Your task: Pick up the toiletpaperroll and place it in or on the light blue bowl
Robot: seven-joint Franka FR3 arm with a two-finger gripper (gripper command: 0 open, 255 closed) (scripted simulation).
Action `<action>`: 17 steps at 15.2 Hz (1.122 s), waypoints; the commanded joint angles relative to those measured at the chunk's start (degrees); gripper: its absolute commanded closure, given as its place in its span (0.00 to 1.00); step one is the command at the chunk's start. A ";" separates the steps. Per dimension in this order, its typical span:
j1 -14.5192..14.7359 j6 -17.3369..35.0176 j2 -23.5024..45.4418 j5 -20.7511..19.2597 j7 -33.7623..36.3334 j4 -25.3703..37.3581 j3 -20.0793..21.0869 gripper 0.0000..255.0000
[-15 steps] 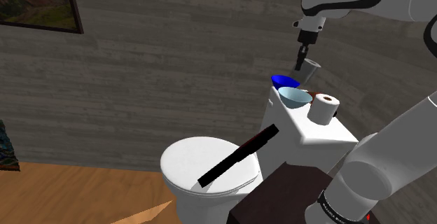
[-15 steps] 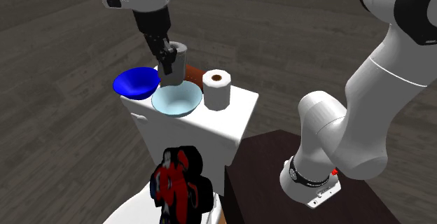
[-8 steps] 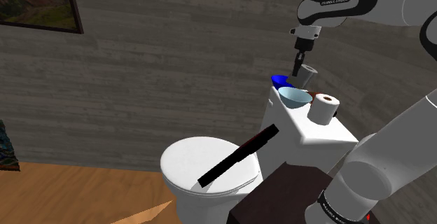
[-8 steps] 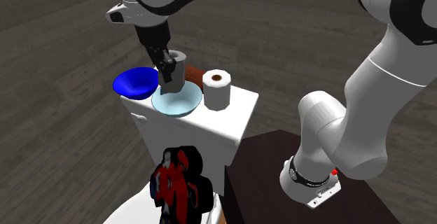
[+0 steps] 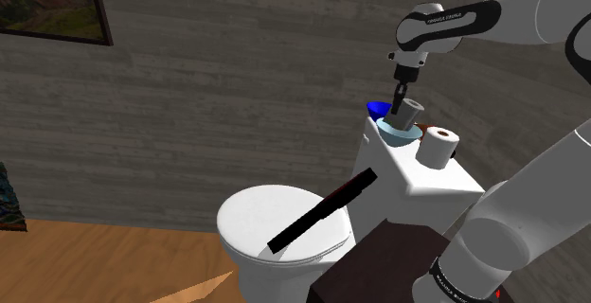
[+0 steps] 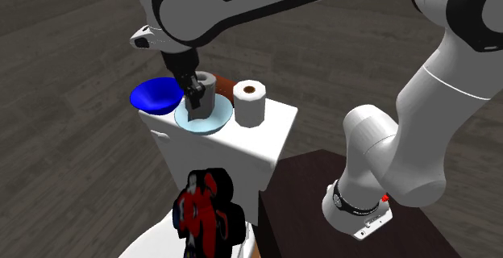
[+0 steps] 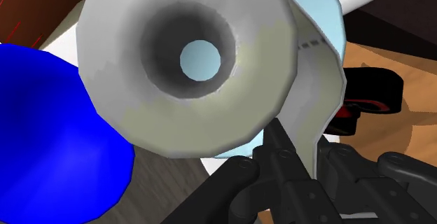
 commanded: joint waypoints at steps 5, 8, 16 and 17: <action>-0.10 0.98 -0.06 -0.10 -0.10 -0.93 -0.14 1.00; -0.10 0.98 -0.06 -0.10 -0.10 -0.93 -0.14 1.00; 0.05 -2.87 -0.25 0.03 -0.13 2.75 0.18 0.00; 0.13 -4.79 -0.21 0.13 -0.18 4.70 0.32 0.00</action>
